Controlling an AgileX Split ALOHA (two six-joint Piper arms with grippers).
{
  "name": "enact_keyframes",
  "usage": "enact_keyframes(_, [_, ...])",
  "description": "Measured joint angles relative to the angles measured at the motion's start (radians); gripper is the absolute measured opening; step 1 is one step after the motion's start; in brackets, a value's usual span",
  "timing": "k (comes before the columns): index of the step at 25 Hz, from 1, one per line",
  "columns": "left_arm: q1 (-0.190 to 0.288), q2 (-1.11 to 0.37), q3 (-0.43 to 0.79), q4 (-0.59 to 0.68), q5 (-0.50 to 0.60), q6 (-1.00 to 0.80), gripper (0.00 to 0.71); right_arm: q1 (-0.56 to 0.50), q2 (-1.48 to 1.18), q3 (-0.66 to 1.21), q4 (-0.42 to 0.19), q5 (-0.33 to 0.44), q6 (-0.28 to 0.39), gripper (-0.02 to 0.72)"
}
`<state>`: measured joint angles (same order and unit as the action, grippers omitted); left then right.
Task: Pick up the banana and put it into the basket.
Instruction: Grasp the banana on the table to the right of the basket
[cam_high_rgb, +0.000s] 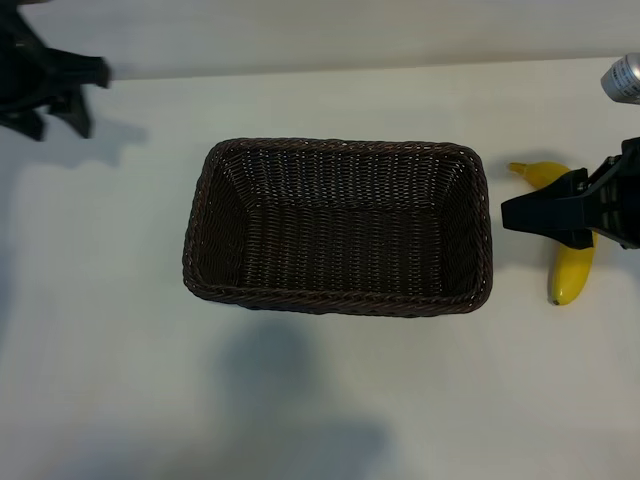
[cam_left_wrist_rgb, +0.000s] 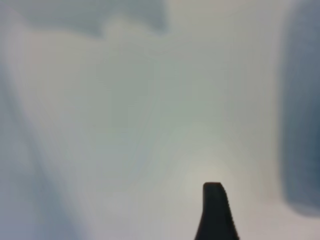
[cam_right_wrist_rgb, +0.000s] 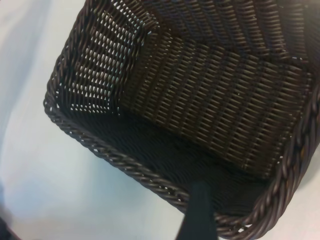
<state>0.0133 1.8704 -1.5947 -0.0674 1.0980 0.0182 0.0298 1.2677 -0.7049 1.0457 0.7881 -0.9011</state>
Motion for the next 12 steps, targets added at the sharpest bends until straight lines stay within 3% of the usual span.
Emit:
enact_keyframes(4, [0.042,0.000,0.000,0.109,0.023,-0.055,0.521,0.000,0.000,0.000,0.000,0.002,0.000,0.594])
enact_keyframes(12, [0.043,-0.010,-0.003,0.179,0.076,-0.054,0.520,0.000,0.000,0.000,0.000,0.003,0.000,0.594])
